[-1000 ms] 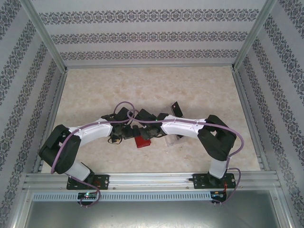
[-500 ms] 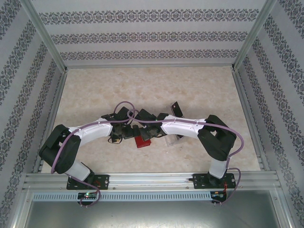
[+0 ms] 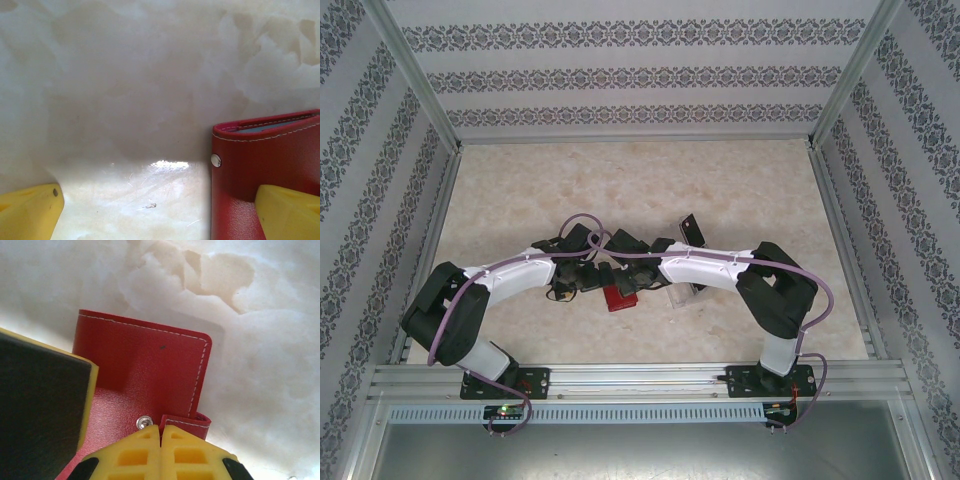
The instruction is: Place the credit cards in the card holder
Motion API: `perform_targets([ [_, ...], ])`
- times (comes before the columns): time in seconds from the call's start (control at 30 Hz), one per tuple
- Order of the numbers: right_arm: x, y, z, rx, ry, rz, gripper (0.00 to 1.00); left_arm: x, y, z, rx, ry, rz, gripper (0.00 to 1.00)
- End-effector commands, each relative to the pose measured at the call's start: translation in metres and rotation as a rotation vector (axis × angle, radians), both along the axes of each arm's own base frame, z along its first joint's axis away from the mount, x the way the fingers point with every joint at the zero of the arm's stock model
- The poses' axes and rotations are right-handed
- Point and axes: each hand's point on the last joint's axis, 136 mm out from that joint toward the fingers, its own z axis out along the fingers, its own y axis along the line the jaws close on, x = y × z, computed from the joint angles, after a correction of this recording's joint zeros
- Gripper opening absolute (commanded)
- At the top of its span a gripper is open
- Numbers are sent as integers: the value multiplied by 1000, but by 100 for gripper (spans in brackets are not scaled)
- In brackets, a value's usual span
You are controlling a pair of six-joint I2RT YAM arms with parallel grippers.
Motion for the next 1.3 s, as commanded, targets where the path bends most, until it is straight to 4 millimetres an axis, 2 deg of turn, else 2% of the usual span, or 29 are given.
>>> perform_targets([
  [0.0, -7, 13, 13, 65, 9, 9, 0, 8, -1, -9, -10, -20, -1, 100],
  [0.3, -8, 18, 5, 80, 36, 0, 0, 4, -1, -14, -14, -10, -2, 100],
  [0.77, -10, 4, -26, -1, 66, -14, 0, 4, 0, -13, -14, -15, -4, 100],
  [1.1, -19, 4, -41, -9, 111, -5, 0, 5, -1, -12, -13, -15, -3, 100],
  [1.27, -26, 0, -49, -21, 129, -9, 11, 5, 0, -12, -13, -16, -2, 100],
])
